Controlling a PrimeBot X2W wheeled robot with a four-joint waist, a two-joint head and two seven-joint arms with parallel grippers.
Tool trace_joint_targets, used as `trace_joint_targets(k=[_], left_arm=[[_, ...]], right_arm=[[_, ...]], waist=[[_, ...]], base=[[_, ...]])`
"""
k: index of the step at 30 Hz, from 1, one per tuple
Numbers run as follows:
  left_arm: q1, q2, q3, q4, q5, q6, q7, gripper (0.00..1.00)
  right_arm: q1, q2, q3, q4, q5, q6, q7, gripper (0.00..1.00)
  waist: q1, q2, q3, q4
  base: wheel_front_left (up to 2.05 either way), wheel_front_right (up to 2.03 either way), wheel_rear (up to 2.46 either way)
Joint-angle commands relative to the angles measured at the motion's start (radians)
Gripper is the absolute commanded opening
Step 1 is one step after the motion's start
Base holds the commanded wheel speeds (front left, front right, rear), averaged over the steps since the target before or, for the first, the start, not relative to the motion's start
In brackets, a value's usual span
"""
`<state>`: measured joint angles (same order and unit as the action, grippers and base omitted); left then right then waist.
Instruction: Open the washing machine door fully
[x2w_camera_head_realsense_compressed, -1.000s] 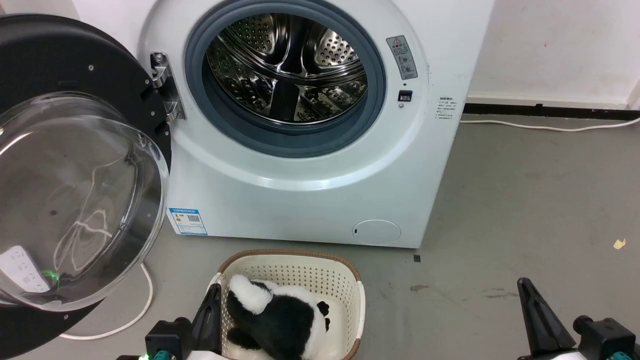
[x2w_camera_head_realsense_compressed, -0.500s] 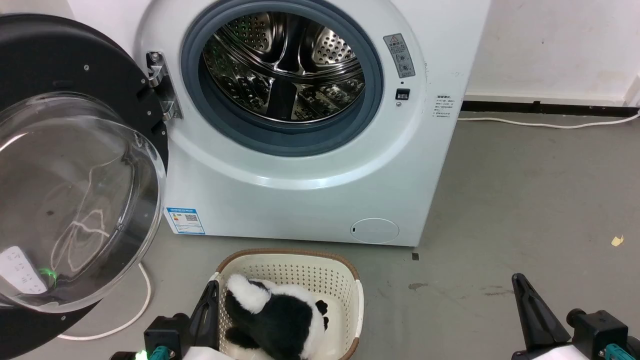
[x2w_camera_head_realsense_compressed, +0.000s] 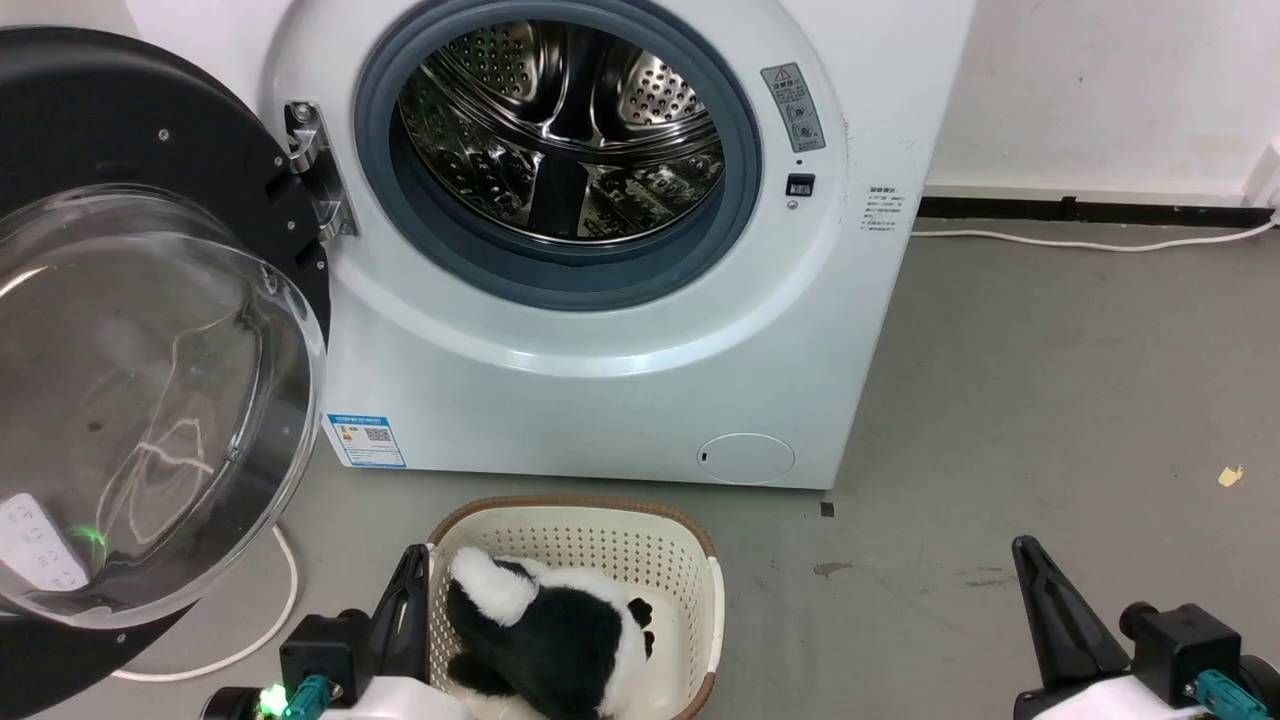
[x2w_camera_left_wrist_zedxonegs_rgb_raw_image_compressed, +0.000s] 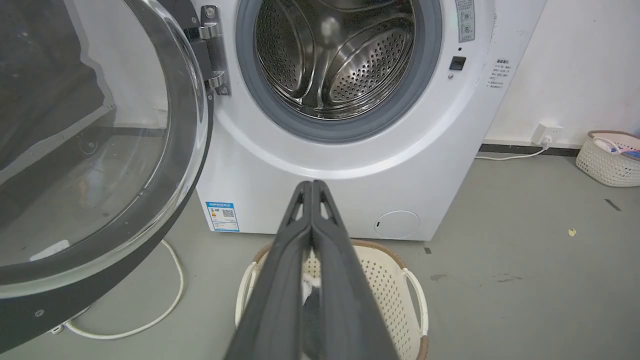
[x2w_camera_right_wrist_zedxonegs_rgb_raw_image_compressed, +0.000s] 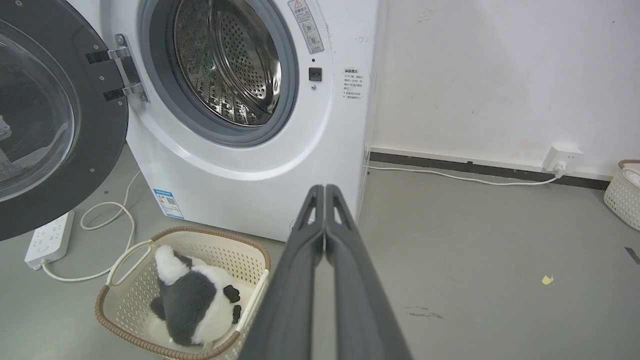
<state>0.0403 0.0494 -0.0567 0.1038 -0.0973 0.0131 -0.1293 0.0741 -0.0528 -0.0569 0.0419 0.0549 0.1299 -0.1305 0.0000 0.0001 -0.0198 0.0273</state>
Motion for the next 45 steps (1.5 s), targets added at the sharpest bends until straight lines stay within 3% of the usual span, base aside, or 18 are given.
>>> trace_joint_targets(k=[1,45], left_arm=[[-0.011,0.001,0.002,-0.008,0.012,-0.005,0.006,0.0],[-0.034,0.001,0.046,-0.084,0.08,-0.011,0.104,0.0]], right_arm=[[-0.015,0.001,0.003,-0.008,-0.009,0.0,0.007,0.0],[-0.062,0.002,0.046,-0.035,-0.046,0.001,0.105,0.0]], waist=[[0.0,-0.0001,0.001,-0.001],[0.0,-0.0001,0.016,-0.022]], base=[[0.0,0.0,0.0],[0.0,0.0,0.0]])
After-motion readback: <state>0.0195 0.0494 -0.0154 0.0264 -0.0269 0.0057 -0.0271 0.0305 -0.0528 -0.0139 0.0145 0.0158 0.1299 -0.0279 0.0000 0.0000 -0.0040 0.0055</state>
